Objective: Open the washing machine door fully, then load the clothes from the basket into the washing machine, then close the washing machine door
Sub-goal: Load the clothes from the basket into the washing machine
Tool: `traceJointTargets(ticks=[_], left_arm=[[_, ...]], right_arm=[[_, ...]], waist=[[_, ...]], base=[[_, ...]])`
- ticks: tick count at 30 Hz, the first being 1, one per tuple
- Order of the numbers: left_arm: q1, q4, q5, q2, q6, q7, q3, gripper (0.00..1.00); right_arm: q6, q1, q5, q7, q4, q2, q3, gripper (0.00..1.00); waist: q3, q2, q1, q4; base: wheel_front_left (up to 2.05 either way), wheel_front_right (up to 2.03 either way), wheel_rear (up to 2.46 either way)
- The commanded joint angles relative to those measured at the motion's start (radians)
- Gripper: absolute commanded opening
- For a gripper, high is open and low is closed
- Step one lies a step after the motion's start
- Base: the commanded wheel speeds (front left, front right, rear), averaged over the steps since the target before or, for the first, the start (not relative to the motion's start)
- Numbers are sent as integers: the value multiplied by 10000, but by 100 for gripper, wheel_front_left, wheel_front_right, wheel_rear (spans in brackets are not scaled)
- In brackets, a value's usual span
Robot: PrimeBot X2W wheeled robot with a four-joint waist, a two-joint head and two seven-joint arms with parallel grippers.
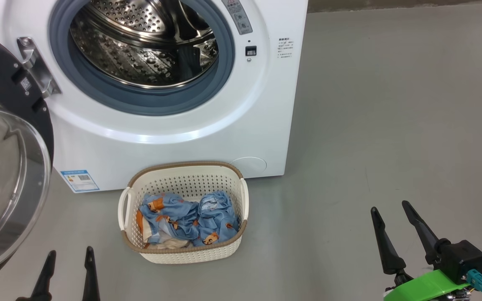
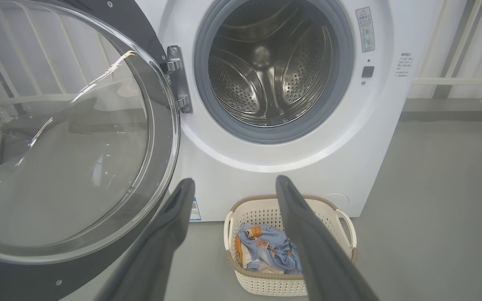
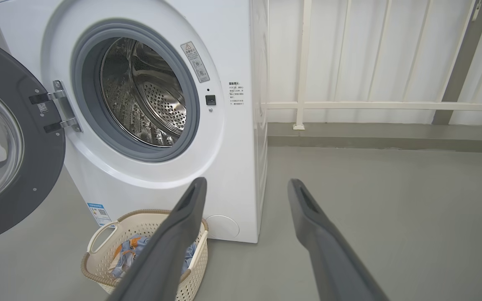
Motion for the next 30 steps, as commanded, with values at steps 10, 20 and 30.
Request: traceJointTargets(ticks=[10,20,30], left_arm=[[-669,36,-182,247,70,-216,374,100],[-808,232,-265,251,222,-402,484,100],[-866,325,-365,231,209,-493,436,100]], right_arm=[[16,-237,-112,-120,-299,-74,260,100],[16,-335,-66,-120,-367,-141,261,100],[16,-381,-64,-120,-318,-134,262,100]], waist=[[162,0,0,109],[358,0,0,156],[396,0,0,112]], base=[[130,-130,0],[116,-116,0],[8,-8,0]])
